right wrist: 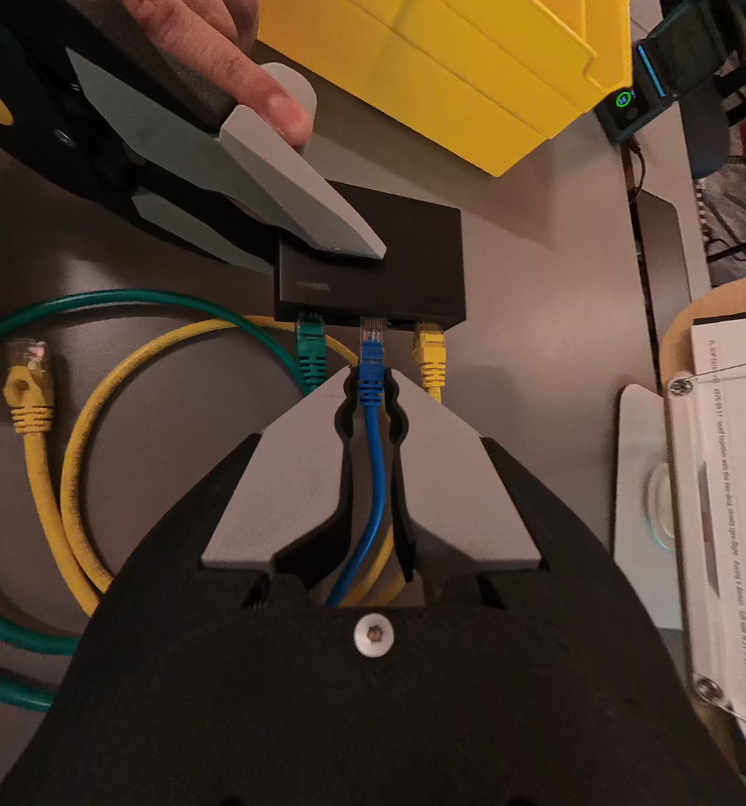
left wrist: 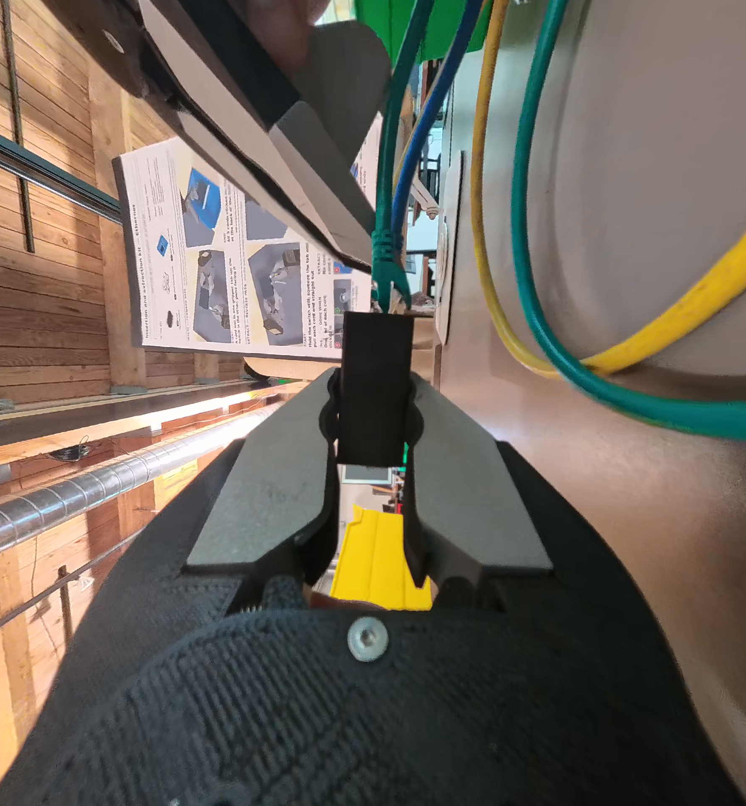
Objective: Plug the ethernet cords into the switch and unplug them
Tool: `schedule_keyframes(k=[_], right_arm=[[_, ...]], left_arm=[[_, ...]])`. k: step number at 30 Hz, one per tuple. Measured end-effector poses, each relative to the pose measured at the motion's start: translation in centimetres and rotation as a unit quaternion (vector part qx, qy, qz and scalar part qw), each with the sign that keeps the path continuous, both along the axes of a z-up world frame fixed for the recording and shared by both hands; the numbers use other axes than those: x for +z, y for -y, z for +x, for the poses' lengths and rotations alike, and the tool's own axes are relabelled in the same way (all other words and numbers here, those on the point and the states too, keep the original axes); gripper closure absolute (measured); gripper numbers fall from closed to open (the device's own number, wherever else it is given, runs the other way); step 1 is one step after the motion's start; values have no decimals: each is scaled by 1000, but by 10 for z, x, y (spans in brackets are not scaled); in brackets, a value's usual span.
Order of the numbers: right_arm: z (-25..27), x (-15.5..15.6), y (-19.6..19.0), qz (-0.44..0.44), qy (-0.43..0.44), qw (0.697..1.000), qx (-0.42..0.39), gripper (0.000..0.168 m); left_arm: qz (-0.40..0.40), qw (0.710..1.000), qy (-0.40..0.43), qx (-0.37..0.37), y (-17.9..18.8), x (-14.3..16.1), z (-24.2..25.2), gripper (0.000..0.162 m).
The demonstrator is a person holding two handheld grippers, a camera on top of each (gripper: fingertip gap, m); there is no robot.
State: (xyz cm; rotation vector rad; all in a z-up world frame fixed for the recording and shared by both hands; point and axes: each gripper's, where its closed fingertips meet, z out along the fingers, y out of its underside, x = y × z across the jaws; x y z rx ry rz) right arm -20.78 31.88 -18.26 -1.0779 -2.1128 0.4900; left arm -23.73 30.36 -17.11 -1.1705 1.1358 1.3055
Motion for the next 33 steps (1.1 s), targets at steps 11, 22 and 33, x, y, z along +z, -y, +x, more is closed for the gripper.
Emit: schedule_keyframes(k=[11,22,33], right_arm=[[9,-9,12,-123,57,988,77,160],[12,0,23,-159,15,979,124,160],[15,-7,30,-190,26,971,140,160]], left_arm=[[-30,998,-19,-61,9,-12,25,138],[-11,992,8,-126,19,-1,34,133],[-37,990,62,-120,15,-4,24,128]])
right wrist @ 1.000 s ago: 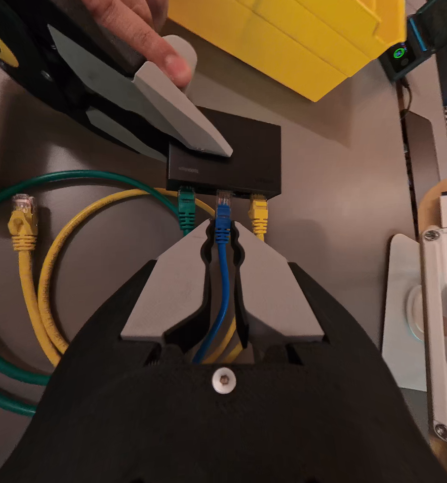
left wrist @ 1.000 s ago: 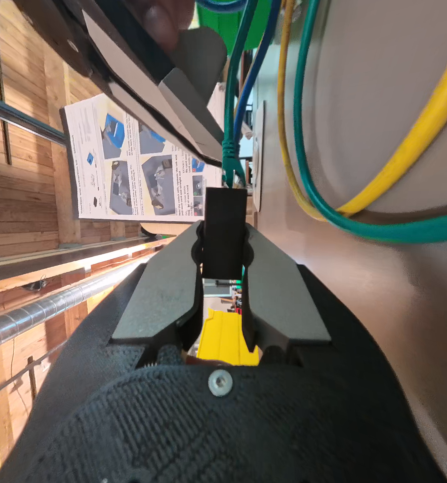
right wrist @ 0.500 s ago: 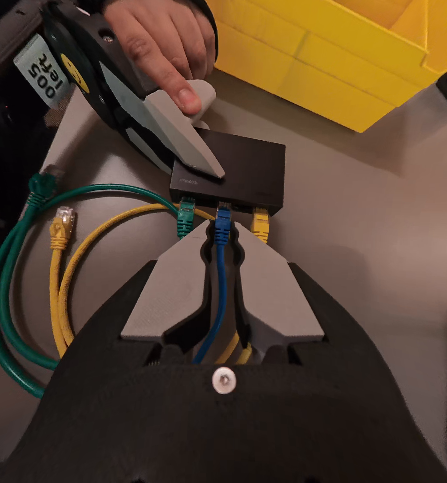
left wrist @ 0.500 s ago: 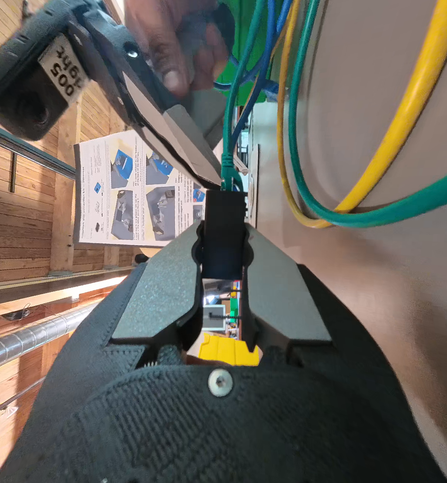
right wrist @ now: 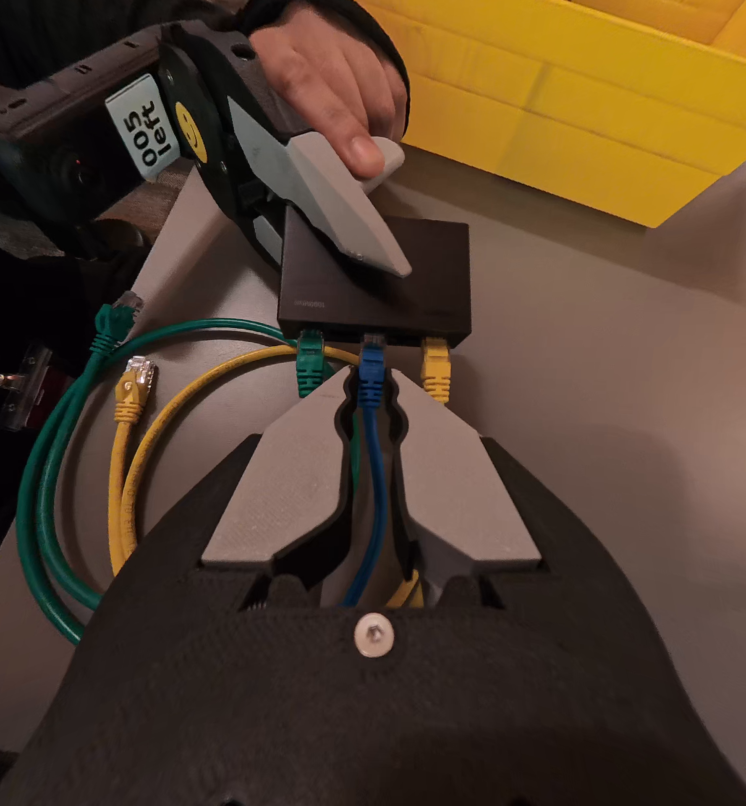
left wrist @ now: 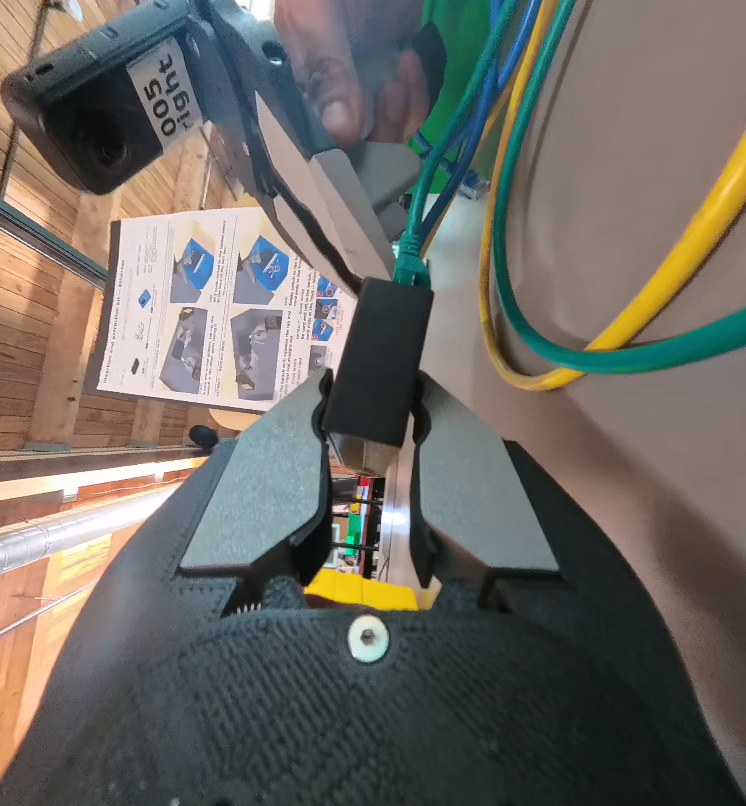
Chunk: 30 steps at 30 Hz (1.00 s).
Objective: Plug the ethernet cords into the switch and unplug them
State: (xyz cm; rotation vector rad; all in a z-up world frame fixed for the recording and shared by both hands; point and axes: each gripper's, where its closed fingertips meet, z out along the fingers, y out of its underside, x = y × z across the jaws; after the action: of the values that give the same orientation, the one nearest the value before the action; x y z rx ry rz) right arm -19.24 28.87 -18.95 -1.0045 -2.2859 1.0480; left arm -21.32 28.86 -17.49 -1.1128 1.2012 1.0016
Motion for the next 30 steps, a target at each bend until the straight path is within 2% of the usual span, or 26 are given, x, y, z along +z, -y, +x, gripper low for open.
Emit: schedule_keyframes(k=[5,15,19,25,30], right_arm=[[2,1,3,-9,1,1000,7,161],[2,-1,8,-55,1,998,25,161],[3,18,12,-115,-33,992,39,161],[2,32,16,-132,-57,989,43,161],[-1,26,10,-133,-34,990,23,161]], left_arm=[[-32,999,12,-8,0,-6,0,133],[-42,999,3,-18,3,-13,7,136],[-11,999,33,-25,6,4,9,136],[17,999,47,-20,10,18,10,136],[11,999,29,-10,6,13,9,136]])
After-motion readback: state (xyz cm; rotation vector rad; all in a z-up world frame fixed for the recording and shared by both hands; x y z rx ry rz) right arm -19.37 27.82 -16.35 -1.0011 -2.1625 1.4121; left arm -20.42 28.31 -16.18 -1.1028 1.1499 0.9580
